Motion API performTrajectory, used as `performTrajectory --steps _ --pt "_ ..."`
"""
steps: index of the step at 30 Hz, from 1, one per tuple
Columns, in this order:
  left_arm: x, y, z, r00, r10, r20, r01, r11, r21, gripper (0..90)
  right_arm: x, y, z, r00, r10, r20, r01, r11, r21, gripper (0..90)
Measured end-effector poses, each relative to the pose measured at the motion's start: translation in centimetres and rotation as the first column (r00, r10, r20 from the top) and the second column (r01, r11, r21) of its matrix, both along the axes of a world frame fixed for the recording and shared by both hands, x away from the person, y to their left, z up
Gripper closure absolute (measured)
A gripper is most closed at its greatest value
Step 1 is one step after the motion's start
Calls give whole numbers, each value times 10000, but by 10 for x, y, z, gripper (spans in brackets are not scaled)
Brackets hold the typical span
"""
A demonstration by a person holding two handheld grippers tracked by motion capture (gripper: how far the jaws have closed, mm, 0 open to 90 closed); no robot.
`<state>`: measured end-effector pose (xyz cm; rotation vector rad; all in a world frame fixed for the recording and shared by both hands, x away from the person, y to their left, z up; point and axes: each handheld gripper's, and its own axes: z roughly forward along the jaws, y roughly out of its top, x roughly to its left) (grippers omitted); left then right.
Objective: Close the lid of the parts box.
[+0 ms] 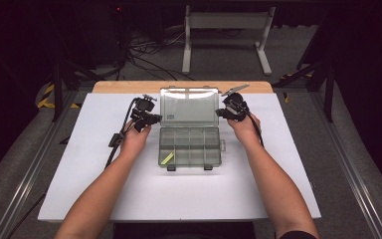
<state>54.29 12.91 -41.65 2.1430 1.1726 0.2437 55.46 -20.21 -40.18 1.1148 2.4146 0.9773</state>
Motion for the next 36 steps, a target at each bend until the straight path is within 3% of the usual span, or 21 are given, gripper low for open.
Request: performTrajectory --steps 22,36 --pt "-2 1 3 9999 -38 121 39 10000 -80 897 -5 1 7 9993 285 259 -289 9994 180 900" --pt "-15 6 15 9986 -138 516 147 9997 -178 897 -22 -4 26 9961 538 694 -562 9979 331 900"
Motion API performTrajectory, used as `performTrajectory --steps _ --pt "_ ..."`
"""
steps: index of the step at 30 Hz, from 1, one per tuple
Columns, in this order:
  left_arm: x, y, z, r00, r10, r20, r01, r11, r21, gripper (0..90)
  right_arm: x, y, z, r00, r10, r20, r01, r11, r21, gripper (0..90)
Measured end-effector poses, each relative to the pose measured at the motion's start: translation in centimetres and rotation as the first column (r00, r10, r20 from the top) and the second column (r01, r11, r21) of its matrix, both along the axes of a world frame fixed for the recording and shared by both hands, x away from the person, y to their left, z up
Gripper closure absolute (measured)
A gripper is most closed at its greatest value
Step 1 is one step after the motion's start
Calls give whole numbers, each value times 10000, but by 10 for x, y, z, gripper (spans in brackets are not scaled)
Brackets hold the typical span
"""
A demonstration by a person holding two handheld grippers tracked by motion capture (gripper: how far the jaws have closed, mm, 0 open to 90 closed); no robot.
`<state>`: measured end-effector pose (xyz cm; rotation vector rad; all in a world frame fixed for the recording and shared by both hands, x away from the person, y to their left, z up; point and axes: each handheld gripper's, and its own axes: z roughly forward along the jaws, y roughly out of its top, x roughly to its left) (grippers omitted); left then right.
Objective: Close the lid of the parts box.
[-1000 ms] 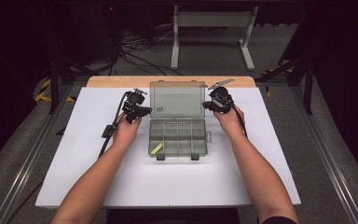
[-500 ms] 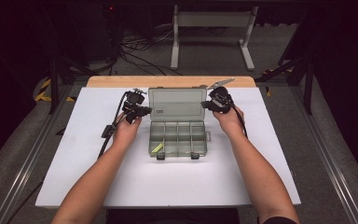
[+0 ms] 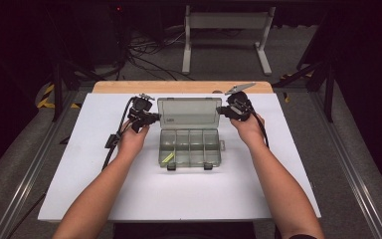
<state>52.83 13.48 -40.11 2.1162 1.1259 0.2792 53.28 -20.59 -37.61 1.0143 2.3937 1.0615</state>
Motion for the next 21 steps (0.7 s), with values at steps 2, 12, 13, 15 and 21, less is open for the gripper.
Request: performTrajectory --steps 2,12,13,15,21 --pt "-2 1 3 10000 -17 48 17 10000 -32 897 -4 -1 2 10000 29 36 -29 10000 27 900" --pt "-13 2 13 9995 -164 276 166 9999 -48 897 -19 -4 15 9991 262 327 -265 9996 104 900" --pt "-14 2 14 9993 -148 357 151 9999 -75 897 -20 -4 16 9990 290 349 -294 9995 97 900" --pt "-16 2 16 9992 -163 367 167 9998 -84 897 -22 -5 18 9987 338 373 -343 9993 117 900" --pt "-23 3 23 9977 -273 618 275 9996 -28 897 -31 -6 24 9977 461 501 -470 9988 168 900"
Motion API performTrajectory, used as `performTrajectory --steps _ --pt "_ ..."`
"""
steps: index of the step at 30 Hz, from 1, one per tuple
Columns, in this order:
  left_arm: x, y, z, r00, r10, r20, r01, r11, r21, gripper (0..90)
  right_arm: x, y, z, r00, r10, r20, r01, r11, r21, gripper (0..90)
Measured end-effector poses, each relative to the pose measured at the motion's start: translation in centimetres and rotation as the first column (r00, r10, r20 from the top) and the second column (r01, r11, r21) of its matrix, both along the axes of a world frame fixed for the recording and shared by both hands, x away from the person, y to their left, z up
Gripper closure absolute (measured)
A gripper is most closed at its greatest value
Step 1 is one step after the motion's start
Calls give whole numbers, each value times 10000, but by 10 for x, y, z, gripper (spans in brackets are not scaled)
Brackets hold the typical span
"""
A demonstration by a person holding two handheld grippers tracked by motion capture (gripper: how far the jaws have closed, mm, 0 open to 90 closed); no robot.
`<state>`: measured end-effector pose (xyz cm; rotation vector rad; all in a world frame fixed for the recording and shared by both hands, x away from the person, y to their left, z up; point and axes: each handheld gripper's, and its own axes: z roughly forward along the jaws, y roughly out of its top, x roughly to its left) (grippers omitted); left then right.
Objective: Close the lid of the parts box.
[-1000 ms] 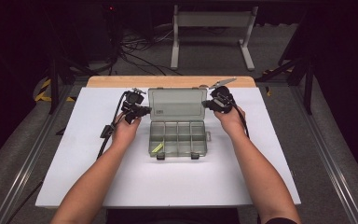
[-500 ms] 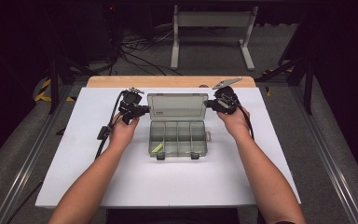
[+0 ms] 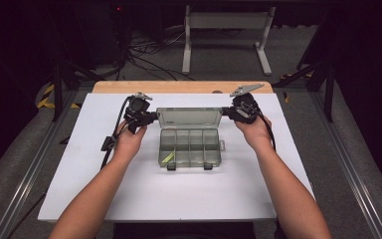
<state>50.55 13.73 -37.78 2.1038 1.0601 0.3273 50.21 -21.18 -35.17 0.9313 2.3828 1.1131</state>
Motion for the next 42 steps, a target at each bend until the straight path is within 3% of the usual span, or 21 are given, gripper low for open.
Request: performTrajectory --steps 4,9,15,25,32,37,42 --pt "-3 0 3 10000 -20 56 20 10000 -9 897 -4 -1 3 10000 84 36 -84 10000 22 900" --pt "-11 -1 8 9988 -120 466 110 9997 213 897 -10 0 5 9998 191 44 -192 9998 23 900" --pt "-15 0 12 9984 -184 536 176 9997 156 897 -16 0 8 9994 321 92 -321 9995 50 900" --pt "-23 4 15 9988 -316 373 318 9995 -50 897 -27 1 11 9982 592 116 -593 9982 82 900" --pt "-32 6 19 9968 -625 507 622 9980 68 897 -36 3 13 9973 713 179 -714 9974 51 900" --pt "-39 7 21 9966 -751 338 754 9971 -88 897 -42 3 15 9968 778 178 -778 9970 -27 900" --pt "-45 5 21 9950 -987 159 985 9950 141 897 -48 3 14 9961 886 -2 -886 9960 -120 900"
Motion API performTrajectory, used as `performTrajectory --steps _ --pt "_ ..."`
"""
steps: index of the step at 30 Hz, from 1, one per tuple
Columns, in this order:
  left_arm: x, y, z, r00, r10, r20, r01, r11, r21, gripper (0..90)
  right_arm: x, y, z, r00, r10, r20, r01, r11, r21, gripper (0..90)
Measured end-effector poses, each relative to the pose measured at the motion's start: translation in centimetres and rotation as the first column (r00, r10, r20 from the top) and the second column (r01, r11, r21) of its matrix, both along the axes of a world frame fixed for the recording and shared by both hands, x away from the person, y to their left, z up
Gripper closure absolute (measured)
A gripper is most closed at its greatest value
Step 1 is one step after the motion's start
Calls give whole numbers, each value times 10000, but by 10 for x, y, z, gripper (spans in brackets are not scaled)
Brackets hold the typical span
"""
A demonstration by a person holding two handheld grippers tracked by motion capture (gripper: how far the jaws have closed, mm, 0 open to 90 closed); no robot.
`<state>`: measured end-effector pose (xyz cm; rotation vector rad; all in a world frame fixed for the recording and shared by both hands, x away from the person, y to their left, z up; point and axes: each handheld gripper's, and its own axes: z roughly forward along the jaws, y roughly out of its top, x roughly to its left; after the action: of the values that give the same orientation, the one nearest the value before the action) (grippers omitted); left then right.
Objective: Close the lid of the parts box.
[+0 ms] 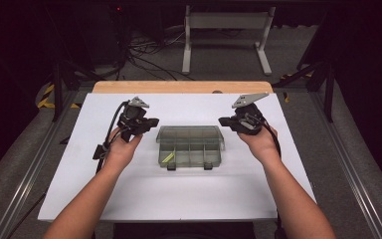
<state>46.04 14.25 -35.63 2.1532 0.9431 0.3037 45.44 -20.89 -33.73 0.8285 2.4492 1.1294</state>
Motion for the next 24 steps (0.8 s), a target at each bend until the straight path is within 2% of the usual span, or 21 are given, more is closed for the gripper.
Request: performTrajectory --steps 4,11,17,24 --pt "-4 -1 0 9994 -238 -234 241 9997 95 897 -5 1 -2 9993 129 -355 -136 9998 -174 900" --pt "-8 -4 -4 9969 -523 -586 539 9982 264 897 -9 3 -7 9970 286 -725 -317 9986 -421 900" --pt "-10 -5 -10 9907 -898 -1026 933 9952 302 897 -12 6 -14 9924 448 -1149 -532 9960 -713 900" --pt "-12 -7 -17 9860 -1061 -1288 1110 9933 313 897 -14 11 -21 9883 566 -1419 -708 9927 -972 900"
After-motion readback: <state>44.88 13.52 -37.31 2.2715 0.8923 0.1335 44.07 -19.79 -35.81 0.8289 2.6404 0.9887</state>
